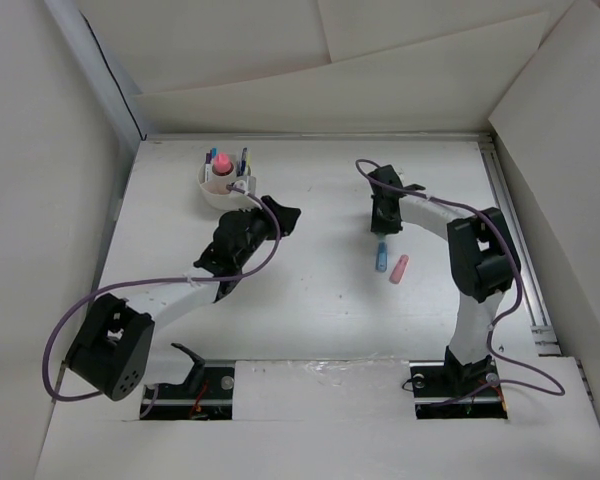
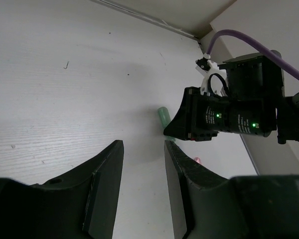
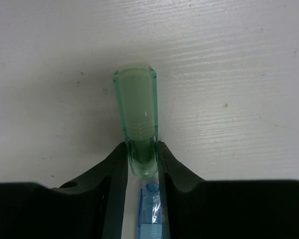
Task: Sort the stationery into containers
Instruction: Pick up the stationery from the center of the board.
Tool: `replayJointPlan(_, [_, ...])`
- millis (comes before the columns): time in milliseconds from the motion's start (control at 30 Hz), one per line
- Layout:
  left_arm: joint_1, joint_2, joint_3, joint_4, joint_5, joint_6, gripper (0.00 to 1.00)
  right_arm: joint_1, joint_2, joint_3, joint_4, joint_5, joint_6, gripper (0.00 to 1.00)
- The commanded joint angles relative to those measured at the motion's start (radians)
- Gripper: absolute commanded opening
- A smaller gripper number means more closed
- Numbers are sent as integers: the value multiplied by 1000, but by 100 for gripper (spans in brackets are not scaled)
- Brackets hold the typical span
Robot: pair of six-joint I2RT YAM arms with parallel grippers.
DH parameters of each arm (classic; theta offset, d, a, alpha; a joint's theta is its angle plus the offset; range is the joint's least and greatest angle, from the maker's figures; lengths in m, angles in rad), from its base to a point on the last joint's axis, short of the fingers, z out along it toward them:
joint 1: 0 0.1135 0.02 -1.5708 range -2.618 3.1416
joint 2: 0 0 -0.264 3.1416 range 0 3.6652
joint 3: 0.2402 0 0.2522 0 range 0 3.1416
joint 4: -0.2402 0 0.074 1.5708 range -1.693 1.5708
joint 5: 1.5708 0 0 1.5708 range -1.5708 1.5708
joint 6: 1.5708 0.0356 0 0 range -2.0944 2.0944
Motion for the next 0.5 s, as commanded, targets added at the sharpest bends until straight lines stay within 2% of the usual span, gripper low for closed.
replayJointPlan(0, [3,10,-8,53,28,-3,35,2,8,33,-28,13,-34,15])
replayJointPlan(100, [3,33,11,53,42,-3,36,12,-31,10,14,4,-43,7])
replayJointPlan(267, [12,111,57,41,134,-3,40,58,-136,-10,78,-27,-95,6])
replayJointPlan(467, [35,124,66,53,169,-36,44,163,-234,-43,141,-148,-109,6])
